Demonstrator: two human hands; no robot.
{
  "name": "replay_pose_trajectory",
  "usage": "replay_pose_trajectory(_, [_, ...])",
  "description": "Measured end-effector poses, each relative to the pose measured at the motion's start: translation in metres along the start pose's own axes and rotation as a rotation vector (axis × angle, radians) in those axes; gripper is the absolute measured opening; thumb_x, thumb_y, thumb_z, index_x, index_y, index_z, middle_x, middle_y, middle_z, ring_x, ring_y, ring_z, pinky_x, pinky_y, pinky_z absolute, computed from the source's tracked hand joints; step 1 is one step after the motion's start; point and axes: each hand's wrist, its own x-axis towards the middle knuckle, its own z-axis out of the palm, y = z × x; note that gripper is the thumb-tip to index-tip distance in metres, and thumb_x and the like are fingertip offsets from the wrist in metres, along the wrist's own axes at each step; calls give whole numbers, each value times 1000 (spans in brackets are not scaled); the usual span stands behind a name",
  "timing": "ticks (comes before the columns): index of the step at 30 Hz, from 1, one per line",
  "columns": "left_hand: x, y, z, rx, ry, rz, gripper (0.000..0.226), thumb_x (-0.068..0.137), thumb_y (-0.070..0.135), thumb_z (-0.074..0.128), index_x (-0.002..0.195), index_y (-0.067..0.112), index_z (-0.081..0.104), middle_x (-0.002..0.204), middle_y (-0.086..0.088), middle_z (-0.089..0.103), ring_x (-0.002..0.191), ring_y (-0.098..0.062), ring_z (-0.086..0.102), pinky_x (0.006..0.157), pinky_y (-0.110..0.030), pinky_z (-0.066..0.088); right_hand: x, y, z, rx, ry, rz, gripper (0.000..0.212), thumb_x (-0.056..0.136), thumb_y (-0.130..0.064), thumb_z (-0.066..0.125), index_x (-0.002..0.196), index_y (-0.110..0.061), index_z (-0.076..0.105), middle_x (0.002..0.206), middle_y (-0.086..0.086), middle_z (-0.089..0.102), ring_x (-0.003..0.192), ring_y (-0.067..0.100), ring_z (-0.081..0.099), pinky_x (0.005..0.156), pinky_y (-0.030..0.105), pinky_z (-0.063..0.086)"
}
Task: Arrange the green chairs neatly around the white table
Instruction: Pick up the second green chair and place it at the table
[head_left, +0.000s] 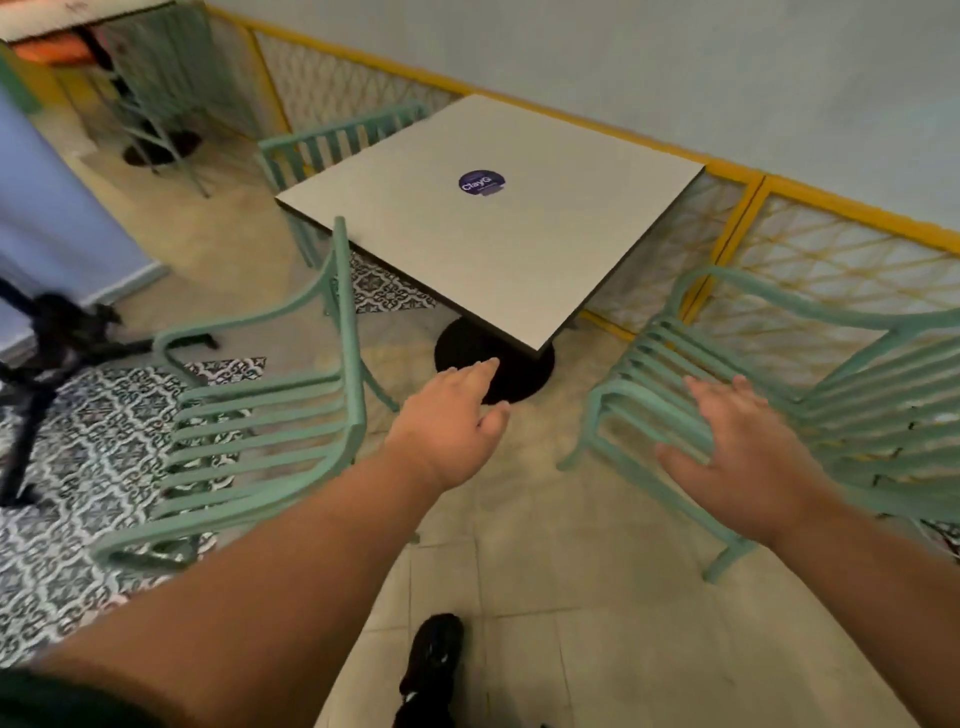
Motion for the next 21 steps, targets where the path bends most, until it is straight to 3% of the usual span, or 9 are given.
replay_pose_trajectory(6, [-50,-70,-35,4,124,-120,59,105,42,42,158,22,30,156,-7,44,144,-26,36,116,-42,32,8,-74,22,10,-52,-131,83,93,-55,57,160,-17,25,166,6,27,157,22,6,126,40,11])
replay_pose_trajectory(9, [-71,-120,-49,20,147,-169,60,104,43,40,159,21,28,158,-6,42,146,-24,34,119,-42,30,11,-117,44,22,-54,-181,86,90,-57,55,160,-17,25,166,6,29,157,23,7,127,43,14])
replay_pose_trajectory(21, [-127,-337,-62,28,29,-228,62,106,45,37,161,23,22,162,-3,37,149,-22,30,121,-40,26,-11,-285,155,107,-98,-151,83,89,-58,54,158,-19,30,164,4,33,157,17,2,127,42,14])
